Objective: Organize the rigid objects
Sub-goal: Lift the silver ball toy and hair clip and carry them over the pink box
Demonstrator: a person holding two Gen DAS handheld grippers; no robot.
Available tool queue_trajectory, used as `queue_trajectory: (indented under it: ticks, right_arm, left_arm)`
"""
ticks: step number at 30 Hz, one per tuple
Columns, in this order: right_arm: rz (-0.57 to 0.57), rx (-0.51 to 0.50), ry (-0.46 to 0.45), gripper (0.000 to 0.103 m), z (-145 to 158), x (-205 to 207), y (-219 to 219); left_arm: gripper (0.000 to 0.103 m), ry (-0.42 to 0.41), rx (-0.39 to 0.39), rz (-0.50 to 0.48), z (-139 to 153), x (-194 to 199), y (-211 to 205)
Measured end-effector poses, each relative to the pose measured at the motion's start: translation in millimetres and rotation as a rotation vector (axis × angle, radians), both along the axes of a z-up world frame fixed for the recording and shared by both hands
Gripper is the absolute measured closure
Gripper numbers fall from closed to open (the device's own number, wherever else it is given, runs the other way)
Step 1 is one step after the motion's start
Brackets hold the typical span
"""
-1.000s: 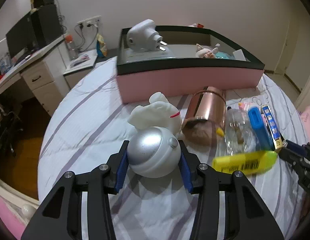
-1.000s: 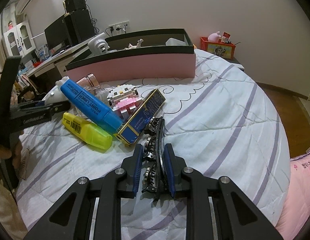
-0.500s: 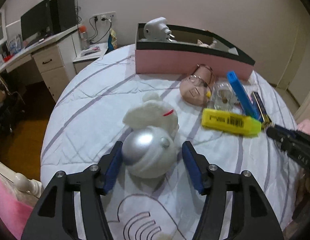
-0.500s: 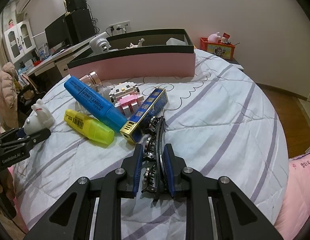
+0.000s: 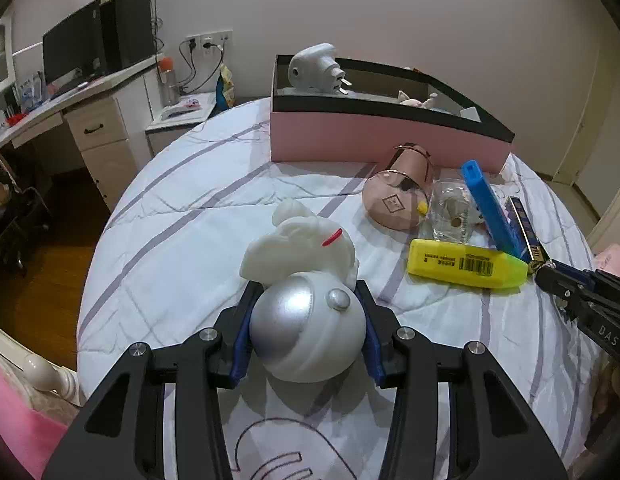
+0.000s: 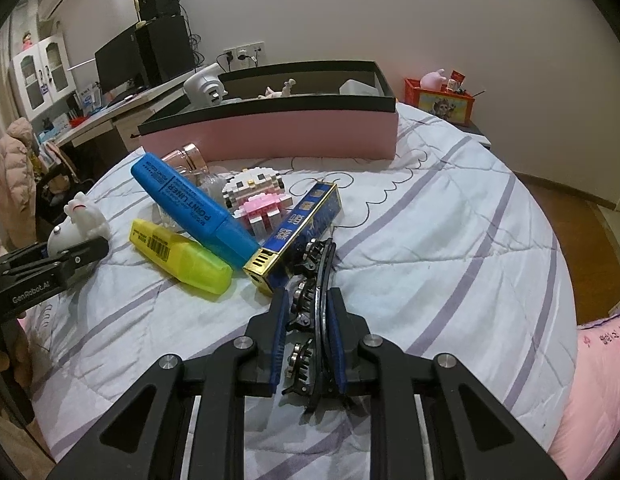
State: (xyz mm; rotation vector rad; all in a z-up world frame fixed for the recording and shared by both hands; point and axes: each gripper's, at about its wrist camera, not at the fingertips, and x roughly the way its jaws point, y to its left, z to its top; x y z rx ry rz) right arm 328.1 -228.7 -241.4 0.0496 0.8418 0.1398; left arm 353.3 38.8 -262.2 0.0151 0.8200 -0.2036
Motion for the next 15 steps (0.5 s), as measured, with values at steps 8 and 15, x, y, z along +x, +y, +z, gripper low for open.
queue_trajectory:
  ticks: [8,15]
  right_arm:
    - [0.007,0.015,-0.071,0.084,19.8,-14.0,2.3]
    - [0.037,0.031,-0.173,0.084,53.0,-30.5,11.4]
  left_arm:
    - [0.057,-0.065,-0.027,-0.009,20.4,-24.4,-3.6]
    - [0.057,-0.163,-0.045,-0.010,58.2,-45.7,-10.8]
